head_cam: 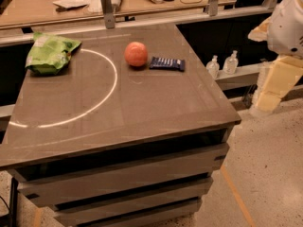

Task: Move apple near green rice chip bag

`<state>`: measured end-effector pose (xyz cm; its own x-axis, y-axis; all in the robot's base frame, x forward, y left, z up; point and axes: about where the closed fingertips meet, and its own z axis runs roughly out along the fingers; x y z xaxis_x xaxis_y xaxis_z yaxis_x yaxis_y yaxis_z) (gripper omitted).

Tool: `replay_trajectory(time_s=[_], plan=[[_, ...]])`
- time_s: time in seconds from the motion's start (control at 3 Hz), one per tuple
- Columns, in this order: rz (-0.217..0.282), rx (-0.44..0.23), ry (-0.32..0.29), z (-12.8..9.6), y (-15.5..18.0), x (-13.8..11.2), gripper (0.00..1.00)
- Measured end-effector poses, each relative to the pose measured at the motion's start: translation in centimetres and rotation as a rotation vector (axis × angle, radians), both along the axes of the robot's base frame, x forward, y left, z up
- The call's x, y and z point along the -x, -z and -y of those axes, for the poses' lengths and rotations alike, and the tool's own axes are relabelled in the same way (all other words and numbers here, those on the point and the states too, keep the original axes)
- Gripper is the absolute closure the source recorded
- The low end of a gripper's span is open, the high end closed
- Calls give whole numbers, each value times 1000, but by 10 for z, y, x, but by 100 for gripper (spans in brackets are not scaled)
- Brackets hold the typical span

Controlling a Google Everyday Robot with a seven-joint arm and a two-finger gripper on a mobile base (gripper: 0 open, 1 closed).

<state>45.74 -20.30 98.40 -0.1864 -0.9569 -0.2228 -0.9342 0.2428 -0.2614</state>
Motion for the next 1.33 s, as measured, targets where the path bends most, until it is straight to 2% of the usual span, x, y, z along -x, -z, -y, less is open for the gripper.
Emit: replay_trajectory(time_s=[0.33, 0.67, 1.0, 1.33], plan=[[22, -33, -59, -29, -6, -43, 0], [46, -97, -138, -81, -4, -98, 0], [63, -166, -175, -127, 11, -152, 0], [68, -227, -181, -159, 30, -196, 0]])
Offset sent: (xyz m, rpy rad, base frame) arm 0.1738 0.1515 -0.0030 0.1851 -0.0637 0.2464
